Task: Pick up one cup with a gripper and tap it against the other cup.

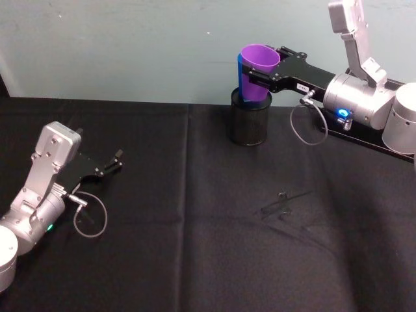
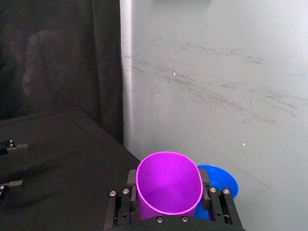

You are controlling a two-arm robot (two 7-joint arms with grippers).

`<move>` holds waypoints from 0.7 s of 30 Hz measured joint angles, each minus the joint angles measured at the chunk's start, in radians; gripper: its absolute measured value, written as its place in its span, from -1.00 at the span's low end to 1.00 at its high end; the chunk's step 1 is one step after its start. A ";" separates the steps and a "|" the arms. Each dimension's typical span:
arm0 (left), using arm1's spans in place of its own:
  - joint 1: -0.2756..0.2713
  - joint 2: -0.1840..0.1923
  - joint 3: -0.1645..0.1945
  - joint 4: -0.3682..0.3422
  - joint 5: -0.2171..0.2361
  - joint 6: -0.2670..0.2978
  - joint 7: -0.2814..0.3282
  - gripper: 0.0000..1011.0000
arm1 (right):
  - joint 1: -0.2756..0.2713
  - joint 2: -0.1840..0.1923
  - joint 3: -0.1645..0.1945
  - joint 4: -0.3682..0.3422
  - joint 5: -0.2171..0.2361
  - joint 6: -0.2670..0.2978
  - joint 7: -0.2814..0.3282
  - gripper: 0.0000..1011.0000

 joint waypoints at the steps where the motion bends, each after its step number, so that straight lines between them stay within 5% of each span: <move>1: 0.000 0.000 0.000 0.000 0.000 0.000 0.000 0.99 | 0.000 -0.001 0.000 0.002 -0.001 0.000 0.000 0.45; 21: 0.000 0.000 0.000 0.000 0.000 0.000 0.000 0.99 | 0.014 -0.028 0.020 0.042 -0.042 -0.040 -0.015 0.45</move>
